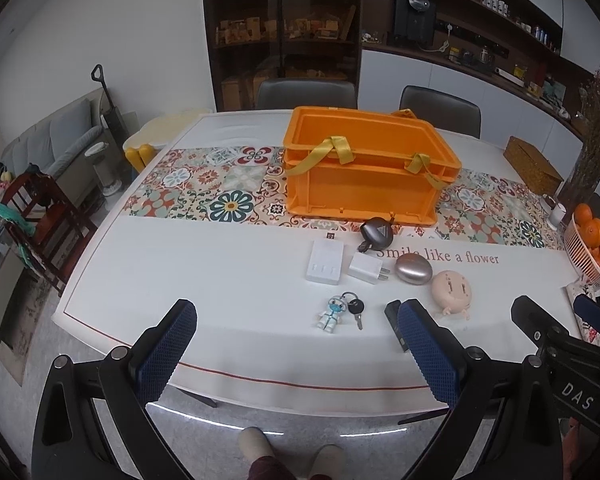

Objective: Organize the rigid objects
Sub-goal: 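Move the right tool to the beige round toy and close on it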

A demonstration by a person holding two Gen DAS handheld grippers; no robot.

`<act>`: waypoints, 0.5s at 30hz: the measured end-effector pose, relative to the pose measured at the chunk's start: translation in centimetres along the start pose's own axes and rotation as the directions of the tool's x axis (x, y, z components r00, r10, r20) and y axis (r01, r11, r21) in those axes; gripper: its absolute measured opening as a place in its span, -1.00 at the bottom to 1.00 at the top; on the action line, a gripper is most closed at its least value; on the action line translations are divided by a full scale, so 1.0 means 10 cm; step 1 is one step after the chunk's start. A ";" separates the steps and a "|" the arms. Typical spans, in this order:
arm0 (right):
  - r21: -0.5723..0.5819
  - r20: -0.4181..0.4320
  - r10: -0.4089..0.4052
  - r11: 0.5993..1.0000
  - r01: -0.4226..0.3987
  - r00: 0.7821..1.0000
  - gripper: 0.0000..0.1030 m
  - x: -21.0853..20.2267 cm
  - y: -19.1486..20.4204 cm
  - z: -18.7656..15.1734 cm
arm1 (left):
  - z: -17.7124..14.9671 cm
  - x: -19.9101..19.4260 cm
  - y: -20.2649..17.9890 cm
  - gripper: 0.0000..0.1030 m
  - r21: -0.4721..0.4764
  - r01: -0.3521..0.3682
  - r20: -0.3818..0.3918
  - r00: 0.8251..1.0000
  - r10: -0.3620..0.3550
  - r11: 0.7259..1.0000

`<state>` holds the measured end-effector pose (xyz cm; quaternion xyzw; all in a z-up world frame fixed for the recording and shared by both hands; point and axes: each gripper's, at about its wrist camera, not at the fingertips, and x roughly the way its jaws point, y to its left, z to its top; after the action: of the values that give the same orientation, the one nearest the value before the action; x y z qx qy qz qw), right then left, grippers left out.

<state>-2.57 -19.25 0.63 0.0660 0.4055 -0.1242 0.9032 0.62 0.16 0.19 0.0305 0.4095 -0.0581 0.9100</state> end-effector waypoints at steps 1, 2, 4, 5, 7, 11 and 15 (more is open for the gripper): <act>0.002 -0.004 0.001 1.000 -0.001 1.000 0.97 0.02 0.00 0.00 | -0.01 0.02 0.01 0.99 -0.002 -0.002 -0.007 1.000 0.002 1.000; 0.004 -0.012 0.003 1.000 -0.003 1.000 0.97 0.05 0.00 -0.01 | 0.00 0.03 0.00 0.99 -0.003 -0.002 -0.010 1.000 0.002 1.000; 0.004 -0.030 0.011 1.000 -0.011 0.999 0.97 0.11 0.01 -0.02 | -0.01 0.08 0.02 0.99 -0.007 -0.001 -0.019 1.000 0.001 1.000; 0.006 -0.039 0.012 1.000 -0.012 0.999 0.97 0.14 0.02 -0.03 | 0.00 0.10 0.03 0.99 -0.006 0.000 -0.024 1.000 0.000 1.000; 0.012 -0.049 0.015 1.000 -0.015 0.999 0.97 0.19 0.02 -0.02 | 0.02 0.16 0.04 0.99 -0.007 0.005 -0.031 1.000 -0.006 1.000; 0.027 -0.076 0.023 0.999 -0.021 0.997 0.96 0.33 0.05 -0.01 | 0.06 0.30 0.05 0.99 -0.006 0.031 -0.060 0.998 -0.031 1.000; 0.040 -0.096 0.030 0.999 -0.026 0.995 0.96 0.50 0.07 0.04 | 0.15 0.49 0.03 0.99 0.014 0.038 -0.088 0.995 -0.037 0.999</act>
<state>1.11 -19.50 -2.80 0.0950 0.4455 -0.1159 0.8827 4.99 -0.10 -2.52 0.0325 0.4489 -0.0769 0.8897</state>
